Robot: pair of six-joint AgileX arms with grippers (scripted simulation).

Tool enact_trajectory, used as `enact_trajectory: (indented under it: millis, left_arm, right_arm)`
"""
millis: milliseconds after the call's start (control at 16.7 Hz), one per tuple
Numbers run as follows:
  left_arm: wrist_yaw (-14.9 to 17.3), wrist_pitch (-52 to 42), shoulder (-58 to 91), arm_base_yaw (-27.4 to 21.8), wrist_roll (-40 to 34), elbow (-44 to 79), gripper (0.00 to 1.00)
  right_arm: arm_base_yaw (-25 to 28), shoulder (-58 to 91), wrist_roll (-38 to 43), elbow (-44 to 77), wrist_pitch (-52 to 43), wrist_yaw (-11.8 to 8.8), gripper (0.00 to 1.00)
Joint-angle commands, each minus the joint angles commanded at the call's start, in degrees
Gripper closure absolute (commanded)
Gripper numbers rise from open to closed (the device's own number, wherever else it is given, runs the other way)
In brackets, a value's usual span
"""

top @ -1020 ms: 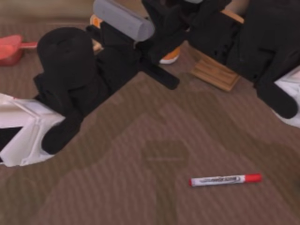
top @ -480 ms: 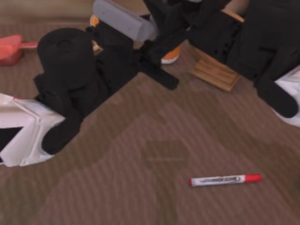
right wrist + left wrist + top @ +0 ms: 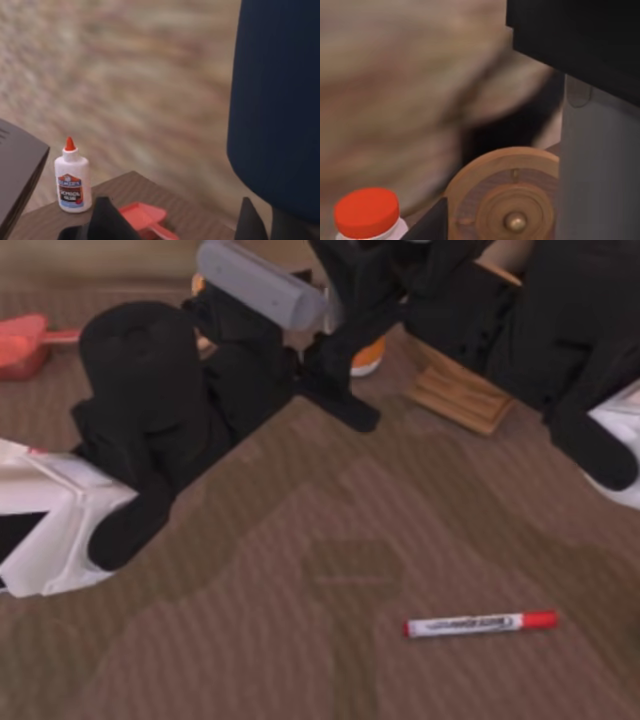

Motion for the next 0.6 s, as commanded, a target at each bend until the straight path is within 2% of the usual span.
enact_trajectory:
  millis: [180, 480, 600]
  left_arm:
    - [0.4, -1.0, -4.1, 0.9, 0.1, -3.6, 0.0]
    - [1.6, -3.2, -15.6, 3.0, 0.0, -12.3, 0.0]
    - [1.8, -3.3, -16.8, 3.2, 0.0, -13.4, 0.0]
  right_arm:
    - [-1.8, -1.5, 0.5, -1.6, -0.1, -1.8, 1.0]
    - [-5.9, -5.3, 0.3, -5.3, 0.2, -6.7, 1.0]
    - [-6.6, -5.8, 0.3, -5.8, 0.2, -7.3, 1.0]
